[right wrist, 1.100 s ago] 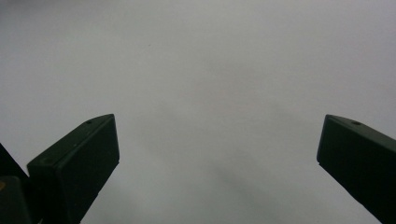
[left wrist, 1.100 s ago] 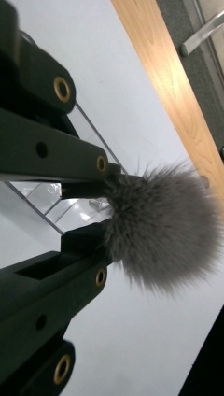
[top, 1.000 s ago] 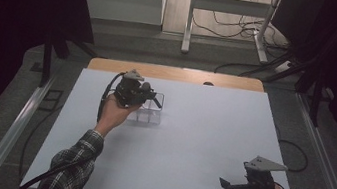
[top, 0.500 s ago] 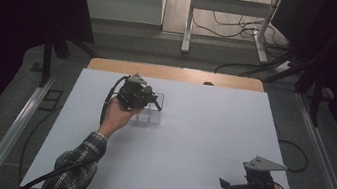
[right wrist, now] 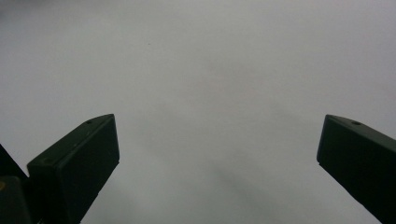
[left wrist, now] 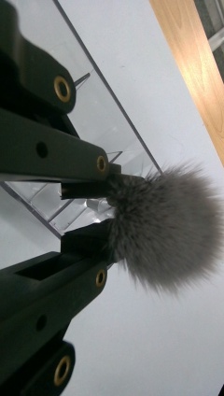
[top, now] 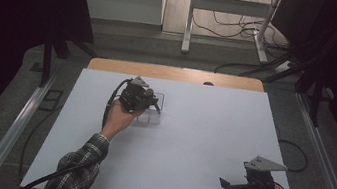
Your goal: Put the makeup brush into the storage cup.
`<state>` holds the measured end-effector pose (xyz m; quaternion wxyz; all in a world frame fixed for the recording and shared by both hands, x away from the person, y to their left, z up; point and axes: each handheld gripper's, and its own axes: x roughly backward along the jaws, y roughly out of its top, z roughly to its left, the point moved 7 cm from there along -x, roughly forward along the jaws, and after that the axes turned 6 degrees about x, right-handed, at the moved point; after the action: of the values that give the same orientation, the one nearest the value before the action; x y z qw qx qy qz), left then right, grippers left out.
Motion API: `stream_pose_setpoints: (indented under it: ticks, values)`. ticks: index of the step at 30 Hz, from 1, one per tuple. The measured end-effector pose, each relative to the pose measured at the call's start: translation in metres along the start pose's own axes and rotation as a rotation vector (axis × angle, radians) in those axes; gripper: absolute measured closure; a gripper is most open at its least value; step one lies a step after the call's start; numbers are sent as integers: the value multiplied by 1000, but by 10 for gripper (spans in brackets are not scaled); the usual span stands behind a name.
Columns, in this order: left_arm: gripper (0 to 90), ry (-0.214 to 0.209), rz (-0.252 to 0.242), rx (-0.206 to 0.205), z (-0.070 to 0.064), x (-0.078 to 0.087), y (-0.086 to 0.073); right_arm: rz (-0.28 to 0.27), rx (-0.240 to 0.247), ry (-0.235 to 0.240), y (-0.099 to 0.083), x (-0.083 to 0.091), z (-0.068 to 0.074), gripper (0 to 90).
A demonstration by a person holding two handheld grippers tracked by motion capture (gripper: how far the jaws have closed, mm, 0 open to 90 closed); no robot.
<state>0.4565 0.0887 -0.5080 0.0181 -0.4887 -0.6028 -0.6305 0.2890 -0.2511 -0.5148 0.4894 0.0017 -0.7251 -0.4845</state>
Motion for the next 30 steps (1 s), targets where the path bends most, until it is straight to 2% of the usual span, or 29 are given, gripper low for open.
stream_pose_setpoints:
  ticks: [4,9,18,22,30]
  values:
    - [741,-12,-17,3,-3,2,2,0,3,0,0,0,0,0]
    - [685,-14,-22,-14,-9,4,5,-1,3,-2,0,1,0,0]
    - [575,-6,-31,-10,-7,9,7,-3,5,-2,1,1,0,0]
    - [503,-15,-36,1,-7,12,8,-2,5,-1,0,1,0,0]
    - [417,-28,-40,7,-6,15,8,-3,2,-2,1,1,0,0]
